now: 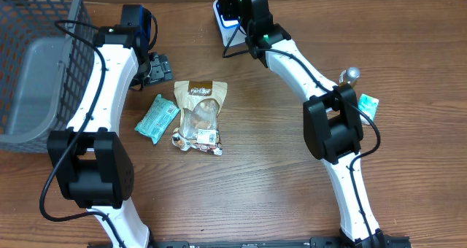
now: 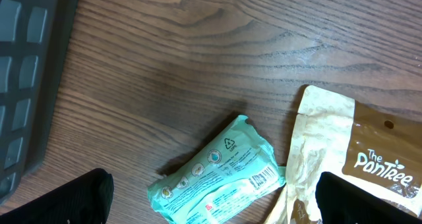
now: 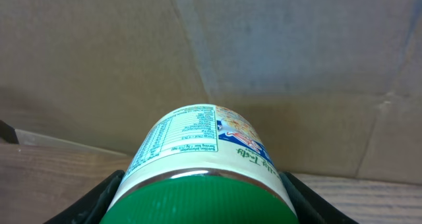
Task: Scan the item barcode
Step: 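Hold the jar label in front of the white scanner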
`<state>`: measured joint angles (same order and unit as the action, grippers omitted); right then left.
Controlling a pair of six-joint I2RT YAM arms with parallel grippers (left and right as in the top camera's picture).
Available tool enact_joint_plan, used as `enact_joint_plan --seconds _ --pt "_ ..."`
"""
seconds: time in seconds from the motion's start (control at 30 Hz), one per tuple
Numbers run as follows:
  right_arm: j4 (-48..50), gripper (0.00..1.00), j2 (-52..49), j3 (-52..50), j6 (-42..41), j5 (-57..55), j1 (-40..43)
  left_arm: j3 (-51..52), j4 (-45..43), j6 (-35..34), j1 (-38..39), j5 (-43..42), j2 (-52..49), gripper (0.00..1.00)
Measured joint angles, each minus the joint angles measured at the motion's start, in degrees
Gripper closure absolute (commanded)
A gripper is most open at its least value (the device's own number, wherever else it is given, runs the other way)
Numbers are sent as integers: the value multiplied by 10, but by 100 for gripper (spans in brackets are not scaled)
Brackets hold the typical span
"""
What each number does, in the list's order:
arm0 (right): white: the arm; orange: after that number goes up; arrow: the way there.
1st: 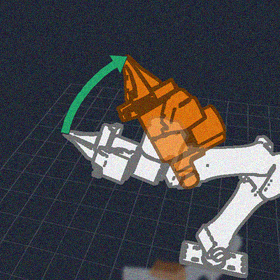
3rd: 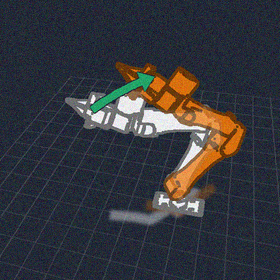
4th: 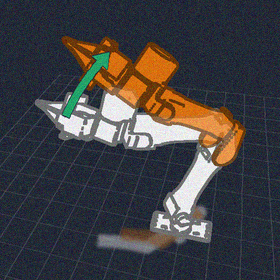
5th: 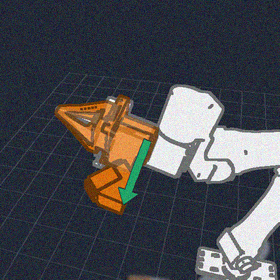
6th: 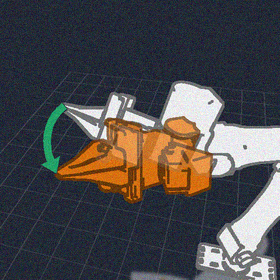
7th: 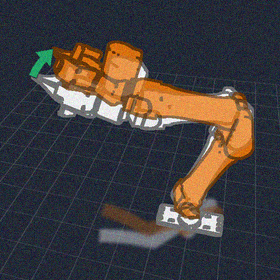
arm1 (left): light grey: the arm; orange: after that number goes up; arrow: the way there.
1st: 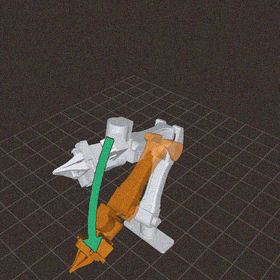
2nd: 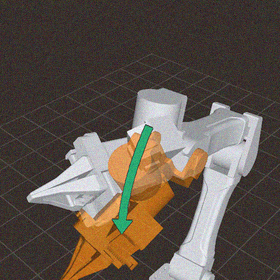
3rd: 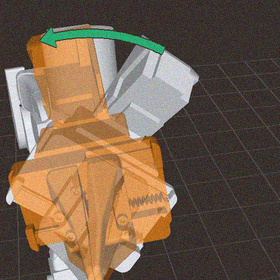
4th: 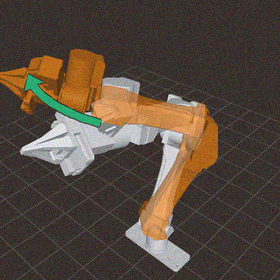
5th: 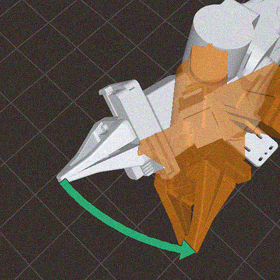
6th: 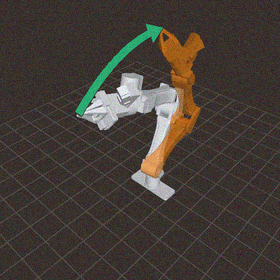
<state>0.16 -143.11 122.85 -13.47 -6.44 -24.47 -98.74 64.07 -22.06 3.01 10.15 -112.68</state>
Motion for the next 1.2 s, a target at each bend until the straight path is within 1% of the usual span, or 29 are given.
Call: enact_joint_plan --seconds 0.33,0.6,1.07,1.2 --pt "52 96 -34 0 0 -6 0 0 0 0 0 0 0 0" --pt "78 96 -39 0 0 -11 1 0 0 0 0 0 0 0" --pt "83 96 -54 0 0 -11 1 0 0 0 0 0 0 0" --pt "46 96 -41 0 0 -11 1 0 0 0 0 0 0 0"
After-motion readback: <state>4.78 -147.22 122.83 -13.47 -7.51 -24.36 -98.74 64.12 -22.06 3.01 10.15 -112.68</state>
